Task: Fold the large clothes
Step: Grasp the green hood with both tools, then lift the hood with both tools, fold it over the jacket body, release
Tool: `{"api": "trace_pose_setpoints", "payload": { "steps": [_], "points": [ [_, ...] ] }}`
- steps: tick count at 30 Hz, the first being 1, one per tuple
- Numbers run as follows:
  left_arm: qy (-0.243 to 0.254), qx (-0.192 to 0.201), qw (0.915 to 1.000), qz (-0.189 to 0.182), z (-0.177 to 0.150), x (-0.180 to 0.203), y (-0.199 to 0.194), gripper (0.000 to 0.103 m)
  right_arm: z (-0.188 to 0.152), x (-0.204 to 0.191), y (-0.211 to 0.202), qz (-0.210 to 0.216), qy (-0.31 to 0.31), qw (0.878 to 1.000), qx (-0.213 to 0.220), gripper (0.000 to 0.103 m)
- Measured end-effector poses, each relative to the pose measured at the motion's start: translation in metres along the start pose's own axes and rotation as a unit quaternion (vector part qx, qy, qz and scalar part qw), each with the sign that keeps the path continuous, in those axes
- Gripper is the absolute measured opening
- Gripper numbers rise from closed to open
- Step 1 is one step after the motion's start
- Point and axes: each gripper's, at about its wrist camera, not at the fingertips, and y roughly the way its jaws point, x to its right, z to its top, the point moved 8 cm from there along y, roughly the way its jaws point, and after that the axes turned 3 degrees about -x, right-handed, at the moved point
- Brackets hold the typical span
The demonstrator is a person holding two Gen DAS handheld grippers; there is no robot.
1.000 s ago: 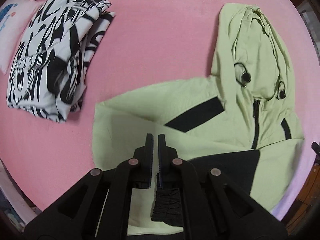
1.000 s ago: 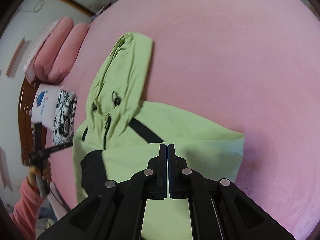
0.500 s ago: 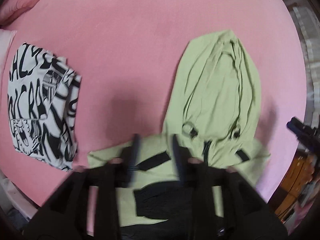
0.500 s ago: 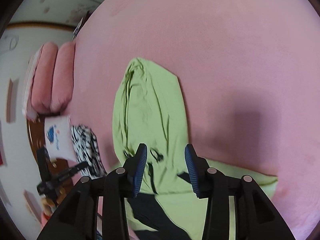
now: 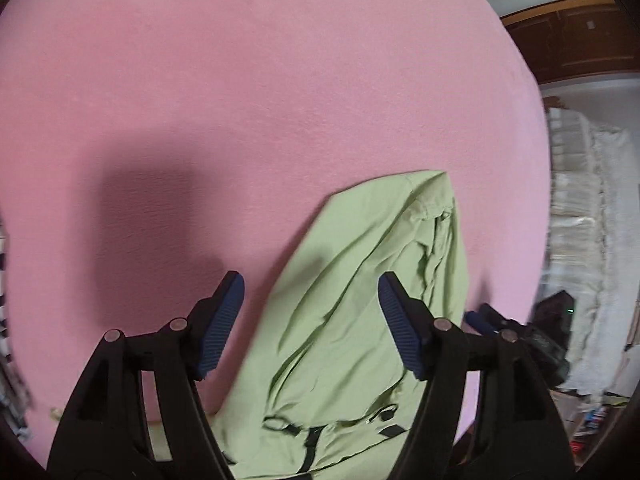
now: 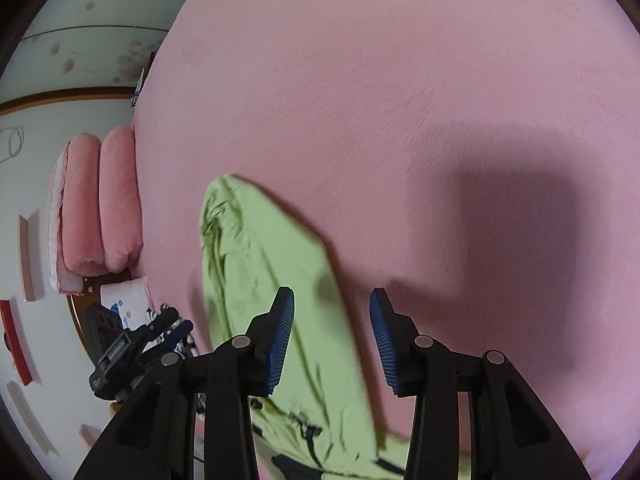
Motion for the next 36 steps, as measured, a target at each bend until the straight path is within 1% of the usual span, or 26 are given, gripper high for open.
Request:
{"api": "trace_pose_setpoints", "payload": {
  "steps": [3, 6, 7, 10, 11, 12, 13, 14, 15, 17, 18, 19, 20, 21, 23, 24, 26, 27, 30, 32, 34, 36],
  "points": [
    [-0.001, 0.011, 0.9999, 0.000, 0.015, 0.002, 0.016, 0.066, 0.012, 0.002, 0.013, 0.013, -0.019, 1.000, -0.010, 0.040],
    [-0.003, 0.013, 0.9999, -0.002, 0.018, 0.006, 0.034, 0.066, 0.021, -0.004, 0.025, 0.015, -0.044, 0.999, -0.007, 0.040],
    [-0.002, 0.016, 0.9999, 0.003, 0.019, 0.007, 0.036, 0.066, 0.023, -0.007, 0.028, 0.025, -0.047, 0.999, -0.002, 0.040],
    [0.007, 0.045, 0.9982, 0.038, 0.019, 0.012, 0.049, 0.065, 0.023, -0.015, 0.039, 0.053, -0.042, 0.998, 0.003, 0.039],
    [0.015, 0.053, 0.9974, 0.047, 0.019, 0.016, 0.050, 0.052, 0.022, -0.019, 0.042, 0.060, -0.046, 0.997, 0.003, 0.032],
    [0.024, 0.060, 0.9966, 0.051, 0.018, 0.020, 0.049, 0.037, 0.020, -0.023, 0.045, 0.064, -0.052, 0.997, 0.001, 0.021],
    [0.030, 0.064, 0.9961, 0.053, 0.016, 0.024, 0.049, 0.008, 0.017, -0.029, 0.045, 0.070, -0.064, 0.995, 0.001, 0.017],
    [0.035, 0.065, 0.9964, 0.042, 0.011, 0.030, 0.048, 0.003, 0.013, -0.033, 0.043, 0.081, -0.071, 0.994, 0.005, 0.013],
    [0.049, 0.064, 0.9961, 0.034, 0.006, 0.035, 0.047, 0.002, 0.008, -0.040, 0.039, 0.097, -0.080, 0.992, 0.010, 0.009],
    [0.083, 0.074, 0.9933, 0.029, -0.002, 0.044, 0.039, 0.001, -0.006, -0.052, 0.031, 0.121, -0.094, 0.988, 0.011, 0.007],
    [0.101, 0.080, 0.9915, 0.015, -0.009, 0.050, 0.030, 0.001, -0.014, -0.059, 0.026, 0.135, -0.103, 0.986, 0.007, 0.006],
    [0.110, 0.085, 0.9903, -0.012, -0.016, 0.055, 0.020, 0.001, -0.019, -0.065, 0.022, 0.143, -0.112, 0.983, 0.008, 0.006],
    [0.113, 0.088, 0.9893, -0.029, -0.020, 0.059, 0.013, 0.000, -0.027, -0.072, 0.015, 0.152, -0.126, 0.980, 0.013, 0.006],
    [0.119, 0.098, 0.9867, -0.053, -0.028, 0.064, -0.002, 0.000, -0.033, -0.078, 0.009, 0.159, -0.138, 0.978, 0.016, 0.006],
    [0.127, 0.107, 0.9828, -0.081, -0.041, 0.068, -0.024, 0.000, -0.050, -0.091, -0.006, 0.183, -0.159, 0.970, 0.018, 0.006],
    [0.137, 0.113, 0.9788, -0.101, -0.052, 0.072, -0.040, 0.000, -0.058, -0.096, -0.013, 0.198, -0.163, 0.966, 0.016, 0.006],
    [0.154, 0.118, 0.9735, -0.121, -0.068, 0.076, -0.061, 0.000, -0.078, -0.105, -0.030, 0.228, -0.169, 0.959, 0.011, 0.006],
    [0.167, 0.117, 0.9705, -0.129, -0.083, 0.076, -0.075, 0.000, -0.089, -0.109, -0.038, 0.239, -0.176, 0.955, 0.007, 0.006],
    [0.190, 0.110, 0.9658, -0.139, -0.115, 0.072, -0.107, 0.000, -0.126, -0.117, -0.052, 0.246, -0.210, 0.946, -0.009, 0.006],
    [0.207, 0.102, 0.9623, -0.144, -0.145, 0.066, -0.126, 0.000, -0.150, -0.117, -0.060, 0.244, -0.228, 0.942, -0.020, 0.006],
    [0.216, 0.094, 0.9603, -0.150, -0.173, 0.059, -0.140, 0.000, -0.180, -0.115, -0.064, 0.238, -0.245, 0.939, -0.033, 0.006],
    [0.217, 0.081, 0.9600, -0.157, -0.207, 0.045, -0.148, 0.000, -0.206, -0.106, -0.066, 0.224, -0.256, 0.939, -0.045, 0.006]
  ]
}}
